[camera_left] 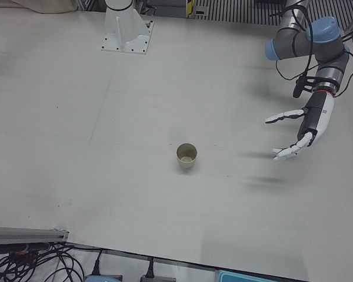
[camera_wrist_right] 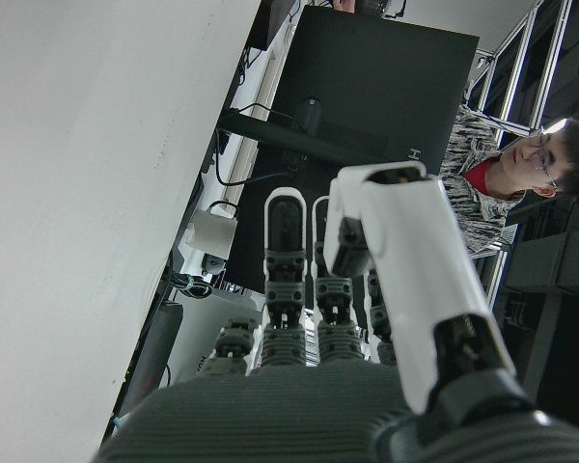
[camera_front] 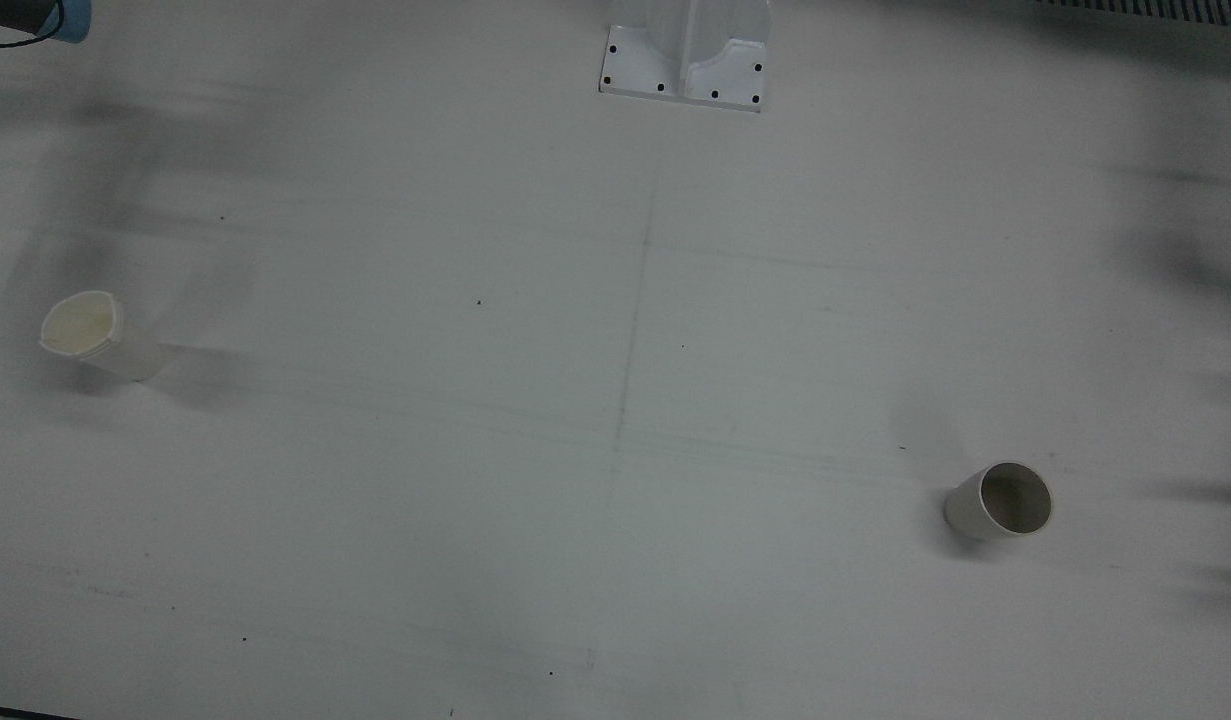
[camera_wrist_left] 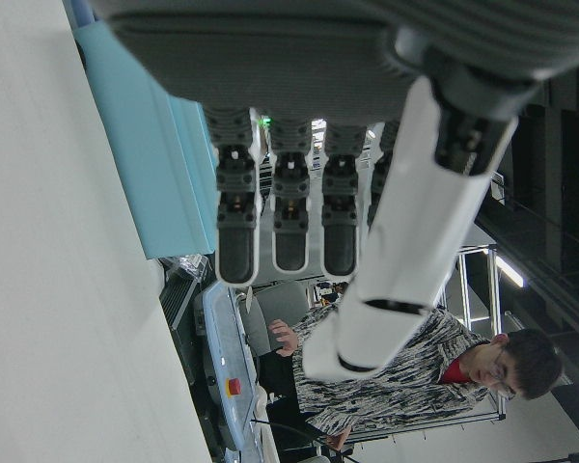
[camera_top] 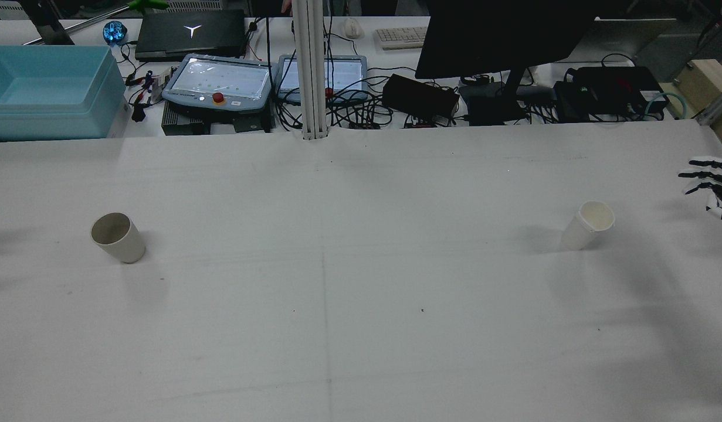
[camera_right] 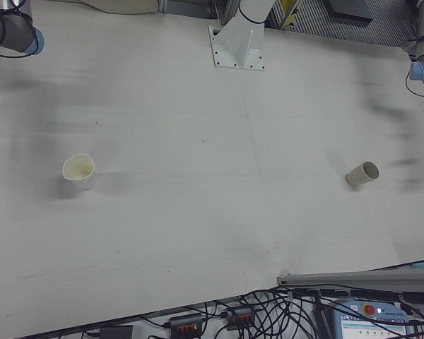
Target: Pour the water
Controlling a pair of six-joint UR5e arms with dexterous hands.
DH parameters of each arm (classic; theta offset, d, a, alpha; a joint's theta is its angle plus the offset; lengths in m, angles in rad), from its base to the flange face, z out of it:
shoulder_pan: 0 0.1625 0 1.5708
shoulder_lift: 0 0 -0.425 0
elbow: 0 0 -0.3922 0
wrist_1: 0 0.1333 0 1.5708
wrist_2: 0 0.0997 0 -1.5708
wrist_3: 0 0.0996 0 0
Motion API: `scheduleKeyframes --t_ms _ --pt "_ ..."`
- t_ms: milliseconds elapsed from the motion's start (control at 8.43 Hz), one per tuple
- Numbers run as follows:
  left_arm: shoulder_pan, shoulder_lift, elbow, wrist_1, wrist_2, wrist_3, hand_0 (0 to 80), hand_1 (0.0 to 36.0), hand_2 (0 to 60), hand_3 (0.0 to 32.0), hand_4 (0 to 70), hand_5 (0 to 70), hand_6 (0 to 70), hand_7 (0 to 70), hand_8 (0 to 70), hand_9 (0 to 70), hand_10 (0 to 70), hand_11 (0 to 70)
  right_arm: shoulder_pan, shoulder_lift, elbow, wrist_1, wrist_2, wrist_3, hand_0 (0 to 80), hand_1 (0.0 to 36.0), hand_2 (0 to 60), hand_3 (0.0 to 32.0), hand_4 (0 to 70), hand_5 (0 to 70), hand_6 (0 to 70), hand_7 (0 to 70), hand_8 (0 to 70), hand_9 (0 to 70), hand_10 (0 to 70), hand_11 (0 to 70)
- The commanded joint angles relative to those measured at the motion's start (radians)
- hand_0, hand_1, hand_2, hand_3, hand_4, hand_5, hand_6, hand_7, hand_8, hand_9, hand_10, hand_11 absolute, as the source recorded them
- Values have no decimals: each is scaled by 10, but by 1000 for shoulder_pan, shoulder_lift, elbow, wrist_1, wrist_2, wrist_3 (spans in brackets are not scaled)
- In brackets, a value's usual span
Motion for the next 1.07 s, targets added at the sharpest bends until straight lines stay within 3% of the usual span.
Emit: scheduleKeyframes --t_ms 0,119,237,356,475,593,712,831,949 --pt "0 7 -19 -9 65 -26 800 344 0 0 376 323 317 463 277 349 219 355 -2 -4 2 35 -6 47 518 241 443 0 52 173 392 527 550 700 156 244" --pt "-1 9 -17 -13 65 -26 800 243 0 0 328 0 162 174 81 65 83 152 -14 -8 -1 52 -6 43 505 224 316 0 0 118 224 232 326 417 0 3" --pt "2 18 -14 -20 67 -20 674 171 0 0 193 0 71 15 11 0 7 35 -29 -8 -2 52 -6 34 504 226 250 0 0 81 111 23 137 159 0 0" --pt "9 39 22 -76 65 9 621 148 0 18 138 0 36 0 0 0 0 5 -52 -8 -17 52 -4 29 499 223 200 48 0 60 14 0 29 20 0 0" --pt "26 44 106 -182 64 52 626 152 0 50 114 0 25 0 1 0 0 6 -63 -11 -39 58 3 18 494 217 179 162 0 51 0 0 5 0 0 0" --pt "37 45 149 -259 59 102 606 141 0 54 104 0 21 0 0 0 0 15 -63 -15 -42 58 5 23 489 208 179 144 0 52 0 0 8 0 0 0" --pt "40 44 162 -310 52 136 622 154 0 32 109 0 25 0 0 0 0 23 -63 -17 -53 58 5 26 481 196 193 0 0 55 36 0 56 64 0 0" --pt "51 36 164 -316 27 147 637 169 0 22 106 0 25 0 0 0 0 27 -65 -14 -73 58 5 30 478 191 210 0 0 62 57 4 99 124 0 0" --pt "86 29 162 -316 -17 147 627 163 0 14 114 0 30 0 0 0 4 32 -65 -14 -85 58 2 31 478 191 244 0 0 74 117 76 137 167 0 0"
